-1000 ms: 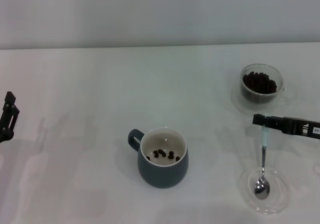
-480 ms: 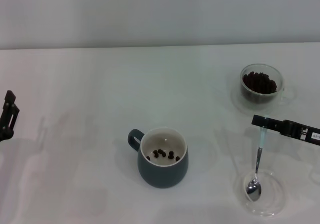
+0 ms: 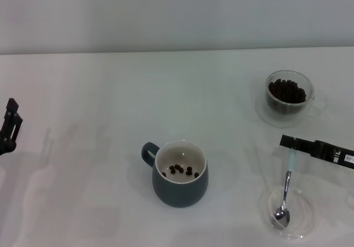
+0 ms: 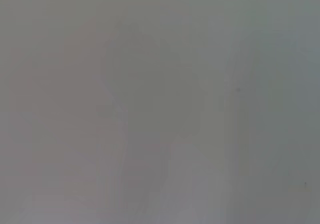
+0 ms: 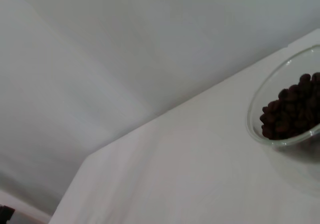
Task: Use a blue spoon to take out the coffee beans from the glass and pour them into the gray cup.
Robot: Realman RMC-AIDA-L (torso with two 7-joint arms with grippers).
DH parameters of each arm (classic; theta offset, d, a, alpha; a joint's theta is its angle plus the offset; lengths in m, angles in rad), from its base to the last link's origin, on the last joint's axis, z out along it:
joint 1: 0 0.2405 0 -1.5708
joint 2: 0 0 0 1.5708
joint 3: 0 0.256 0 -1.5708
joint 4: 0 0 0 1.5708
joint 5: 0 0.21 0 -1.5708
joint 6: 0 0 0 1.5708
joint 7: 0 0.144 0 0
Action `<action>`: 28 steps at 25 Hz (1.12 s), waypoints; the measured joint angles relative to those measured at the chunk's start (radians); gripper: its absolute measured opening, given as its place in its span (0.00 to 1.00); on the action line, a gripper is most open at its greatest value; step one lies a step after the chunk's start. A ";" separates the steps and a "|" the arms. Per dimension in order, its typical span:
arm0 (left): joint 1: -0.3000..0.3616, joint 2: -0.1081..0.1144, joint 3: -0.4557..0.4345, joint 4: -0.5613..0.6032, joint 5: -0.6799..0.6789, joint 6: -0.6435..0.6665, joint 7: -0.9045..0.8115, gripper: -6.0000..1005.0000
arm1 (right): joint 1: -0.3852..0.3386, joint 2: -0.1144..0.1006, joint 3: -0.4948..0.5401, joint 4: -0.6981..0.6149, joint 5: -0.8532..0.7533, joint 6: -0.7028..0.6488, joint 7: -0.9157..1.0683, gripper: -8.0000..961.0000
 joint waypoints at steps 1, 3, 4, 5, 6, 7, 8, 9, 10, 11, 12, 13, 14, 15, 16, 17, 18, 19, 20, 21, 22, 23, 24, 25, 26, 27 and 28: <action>0.000 0.000 0.000 0.000 0.001 0.000 0.000 0.64 | -0.001 0.001 -0.001 0.000 -0.001 0.001 0.001 0.18; 0.000 0.000 0.000 0.000 0.001 0.000 0.000 0.64 | -0.002 0.002 -0.005 0.000 -0.004 0.002 0.005 0.18; 0.000 0.000 0.000 0.000 0.002 0.000 0.000 0.64 | -0.002 0.002 -0.007 0.000 -0.006 0.003 0.009 0.18; -0.001 0.000 0.000 0.000 0.003 0.000 0.000 0.64 | -0.003 0.003 -0.008 0.000 -0.006 0.004 0.012 0.18; -0.001 0.000 0.000 0.000 0.003 0.000 0.001 0.64 | -0.003 0.003 -0.008 0.000 -0.007 0.005 0.015 0.18; -0.001 0.000 0.000 0.000 0.004 0.000 0.001 0.64 | -0.003 0.004 -0.009 0.000 -0.008 0.005 0.015 0.18; -0.001 0.000 0.000 0.000 0.004 0.000 0.001 0.64 | -0.004 0.004 -0.009 0.000 -0.008 0.006 0.015 0.18; 0.000 0.000 0.000 0.000 0.004 0.000 0.001 0.64 | -0.004 0.004 -0.009 0.000 -0.008 0.006 0.015 0.18; 0.002 0.000 0.000 0.000 0.004 0.000 0.001 0.64 | -0.005 0.004 -0.009 0.000 -0.008 0.006 0.015 0.18; 0.002 0.000 0.000 0.000 0.004 0.000 0.001 0.64 | -0.005 0.004 -0.011 0.000 -0.008 0.006 0.015 0.18; 0.003 0.000 0.000 0.000 0.004 0.000 0.001 0.64 | -0.005 0.004 -0.014 0.000 -0.008 0.006 0.015 0.18; 0.004 0.000 0.000 0.000 0.003 0.000 0.000 0.64 | -0.004 0.004 -0.019 0.000 -0.008 0.006 0.019 0.18; 0.004 -0.001 0.000 0.000 0.003 0.001 0.000 0.64 | -0.003 0.004 -0.024 0.000 -0.009 0.006 0.022 0.18; 0.005 -0.001 0.000 0.000 0.003 0.001 0.000 0.64 | -0.002 0.004 -0.027 0.000 -0.009 0.007 0.024 0.18; 0.005 -0.001 0.000 0.000 0.003 0.001 0.000 0.64 | 0.000 0.004 -0.030 0.000 -0.009 0.010 0.026 0.18; 0.005 -0.001 0.000 0.000 0.003 0.001 0.000 0.64 | 0.001 0.004 -0.033 0.000 -0.009 0.015 0.028 0.18; 0.005 -0.001 0.000 0.000 0.002 0.001 0.000 0.64 | 0.002 0.004 -0.034 0.000 -0.009 0.019 0.028 0.18; 0.005 -0.001 0.000 0.000 0.002 0.002 0.000 0.64 | 0.003 0.005 -0.036 0.000 -0.009 0.023 0.029 0.22; 0.005 -0.002 0.000 0.000 0.002 0.002 0.000 0.64 | 0.004 0.006 -0.037 -0.002 -0.009 0.025 0.029 0.27; 0.005 -0.001 0.000 0.000 0.002 0.002 0.000 0.64 | 0.004 0.006 -0.037 -0.003 -0.009 0.026 0.030 0.32; 0.005 -0.001 0.000 0.000 0.001 0.002 0.000 0.64 | 0.004 0.007 -0.037 -0.006 -0.009 0.026 0.030 0.36; 0.005 -0.001 0.000 0.000 0.001 0.003 0.000 0.64 | 0.005 0.007 -0.037 -0.008 -0.009 0.027 0.030 0.41; 0.005 -0.001 0.000 0.000 0.001 0.003 0.000 0.64 | 0.005 0.008 -0.036 -0.009 -0.009 0.027 0.030 0.41; 0.005 -0.001 0.000 0.000 0.000 0.003 0.000 0.64 | 0.005 0.008 -0.035 -0.010 -0.008 0.027 0.030 0.42; 0.005 -0.001 0.000 0.000 0.000 0.003 0.000 0.64 | 0.006 0.008 -0.032 -0.010 -0.007 0.027 0.028 0.43; 0.005 0.000 0.000 0.000 0.000 0.003 0.000 0.64 | 0.006 0.008 -0.029 -0.011 -0.005 0.027 0.023 0.44; 0.005 0.000 0.000 0.000 0.000 0.004 0.000 0.64 | 0.006 0.008 -0.022 -0.015 -0.002 0.027 0.015 0.44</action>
